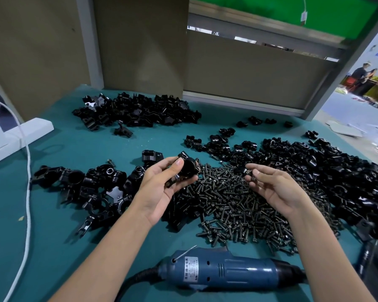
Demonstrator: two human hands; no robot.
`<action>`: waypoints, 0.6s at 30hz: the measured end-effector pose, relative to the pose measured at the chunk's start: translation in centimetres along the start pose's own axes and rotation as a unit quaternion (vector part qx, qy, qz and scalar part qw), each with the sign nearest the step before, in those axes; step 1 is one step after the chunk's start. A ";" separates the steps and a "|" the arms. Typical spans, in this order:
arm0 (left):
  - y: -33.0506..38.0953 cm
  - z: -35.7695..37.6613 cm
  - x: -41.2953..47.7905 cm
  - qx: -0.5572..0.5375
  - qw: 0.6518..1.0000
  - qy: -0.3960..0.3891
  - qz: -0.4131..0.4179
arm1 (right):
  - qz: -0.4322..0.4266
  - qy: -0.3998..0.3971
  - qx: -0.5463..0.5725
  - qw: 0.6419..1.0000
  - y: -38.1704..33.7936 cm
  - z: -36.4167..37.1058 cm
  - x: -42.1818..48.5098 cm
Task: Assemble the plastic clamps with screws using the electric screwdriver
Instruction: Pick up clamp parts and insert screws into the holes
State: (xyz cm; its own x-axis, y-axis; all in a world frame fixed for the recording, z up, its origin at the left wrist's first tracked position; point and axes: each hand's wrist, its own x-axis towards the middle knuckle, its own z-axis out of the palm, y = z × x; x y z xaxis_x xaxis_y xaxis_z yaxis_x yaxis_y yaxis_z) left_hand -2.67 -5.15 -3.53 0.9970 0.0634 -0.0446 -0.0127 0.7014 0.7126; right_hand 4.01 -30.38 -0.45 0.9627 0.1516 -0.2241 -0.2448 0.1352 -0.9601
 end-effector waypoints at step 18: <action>0.0 0.0 0.0 0.011 1.000 -0.011 0.002 | 0.024 0.006 0.111 0.993 1.0 2.3 0.3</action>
State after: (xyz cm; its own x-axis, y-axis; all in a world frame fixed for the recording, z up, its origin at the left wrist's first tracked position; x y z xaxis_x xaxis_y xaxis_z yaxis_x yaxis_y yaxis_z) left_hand -2.67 -5.16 -3.58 0.9983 0.0510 -0.0265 -0.0157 0.6854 0.7280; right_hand 3.77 -27.98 -1.10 0.9504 0.1520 -0.2715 -0.3083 0.3417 -0.8878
